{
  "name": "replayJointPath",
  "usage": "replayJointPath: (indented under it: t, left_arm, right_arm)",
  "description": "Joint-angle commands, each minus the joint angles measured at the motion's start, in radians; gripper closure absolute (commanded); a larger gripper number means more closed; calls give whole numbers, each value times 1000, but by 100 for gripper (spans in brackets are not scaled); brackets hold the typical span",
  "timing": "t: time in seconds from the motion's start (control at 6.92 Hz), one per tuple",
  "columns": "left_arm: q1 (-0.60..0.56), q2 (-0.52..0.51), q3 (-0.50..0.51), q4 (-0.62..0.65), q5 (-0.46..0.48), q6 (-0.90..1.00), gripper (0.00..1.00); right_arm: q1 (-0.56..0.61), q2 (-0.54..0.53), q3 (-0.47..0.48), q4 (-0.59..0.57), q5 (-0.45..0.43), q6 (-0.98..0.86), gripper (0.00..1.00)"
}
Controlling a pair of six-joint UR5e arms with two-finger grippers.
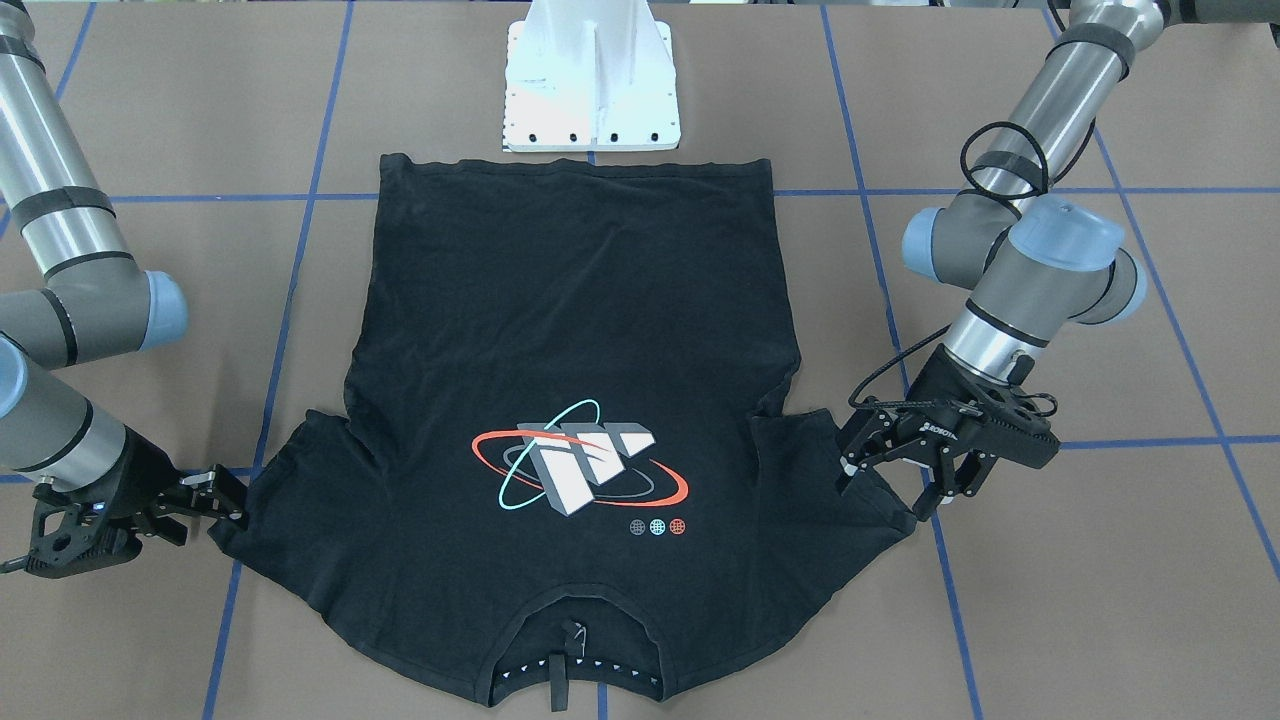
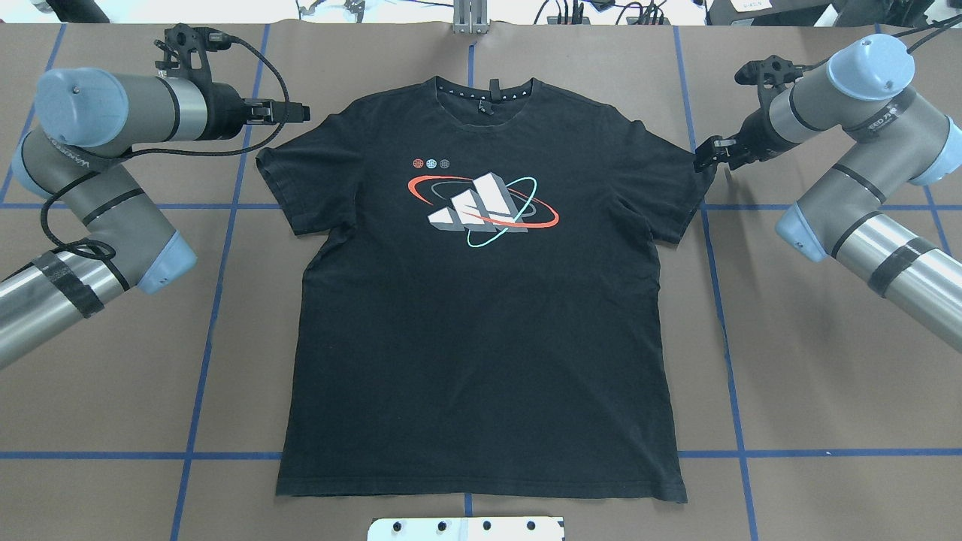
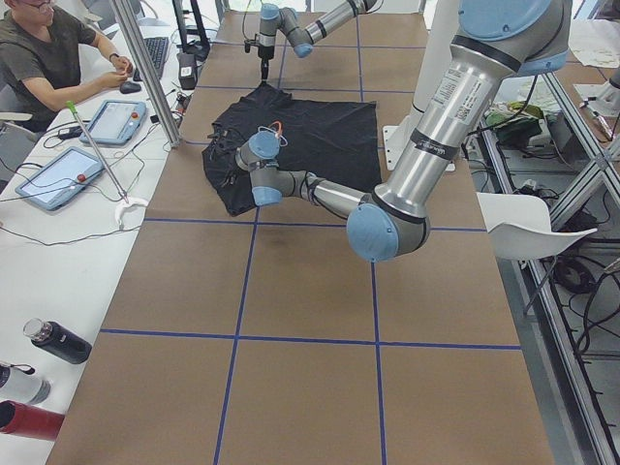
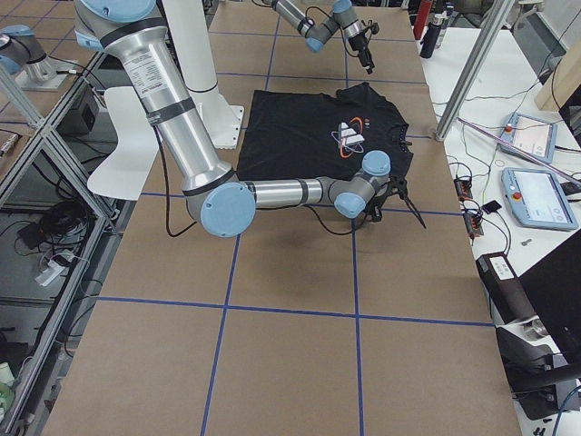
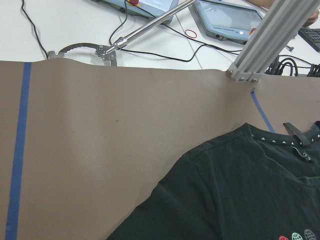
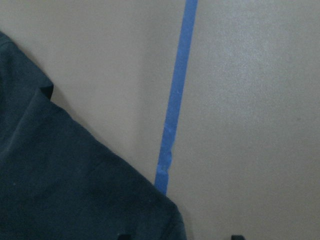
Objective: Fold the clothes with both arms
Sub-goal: 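Grasp the sleeve nearest the right gripper and fold it inward onto the shirt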
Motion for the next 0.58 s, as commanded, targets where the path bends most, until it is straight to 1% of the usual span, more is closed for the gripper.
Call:
replayJointPath:
  t: [0.0,0.14,0.43]
  left_arm:
    - [-1,0,-1,-2,0,1,1]
    - [-5,0,-1,-2,0,1,1]
    - [-6,0,-1,-2,0,4,2]
  right_arm:
    - [-4,-1,-1,0,0,1,92]
    - [-4,0,0,0,0,3,100]
    - [-2,18,13,0,13,4,100]
